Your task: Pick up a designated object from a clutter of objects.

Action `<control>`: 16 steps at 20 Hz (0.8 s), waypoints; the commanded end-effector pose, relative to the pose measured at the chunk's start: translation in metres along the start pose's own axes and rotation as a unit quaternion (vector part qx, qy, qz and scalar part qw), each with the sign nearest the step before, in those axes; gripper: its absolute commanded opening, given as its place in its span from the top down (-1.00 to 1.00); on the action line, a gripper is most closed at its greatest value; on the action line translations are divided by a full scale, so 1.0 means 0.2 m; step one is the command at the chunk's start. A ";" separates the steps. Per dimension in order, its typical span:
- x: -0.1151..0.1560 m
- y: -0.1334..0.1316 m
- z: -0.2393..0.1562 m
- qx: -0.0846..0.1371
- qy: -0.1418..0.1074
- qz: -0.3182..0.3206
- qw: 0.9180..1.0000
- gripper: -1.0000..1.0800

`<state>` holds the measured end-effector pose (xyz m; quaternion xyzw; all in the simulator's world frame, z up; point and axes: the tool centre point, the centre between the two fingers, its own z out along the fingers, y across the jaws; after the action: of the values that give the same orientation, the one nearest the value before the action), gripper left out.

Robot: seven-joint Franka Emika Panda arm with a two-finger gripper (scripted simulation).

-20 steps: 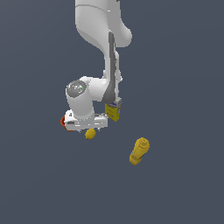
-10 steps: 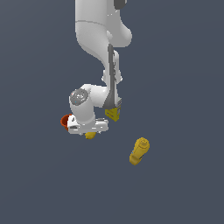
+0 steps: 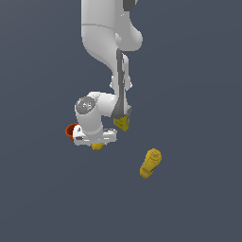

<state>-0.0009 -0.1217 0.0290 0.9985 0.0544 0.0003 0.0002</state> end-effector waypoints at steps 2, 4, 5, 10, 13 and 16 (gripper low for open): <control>0.00 0.00 0.00 0.000 0.000 0.000 1.000 1.00; 0.00 0.00 0.00 0.000 0.000 0.000 1.000 1.00; 0.00 0.00 0.00 0.000 0.000 0.000 1.000 1.00; -0.01 -0.04 -0.05 0.000 0.000 0.000 1.000 1.00; -0.01 -0.08 -0.10 0.000 0.000 0.000 1.000 1.00; -0.02 -0.13 -0.18 0.000 0.000 0.000 1.000 1.00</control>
<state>-0.0070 -0.1013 0.0565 0.9985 0.0543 -0.0005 0.0000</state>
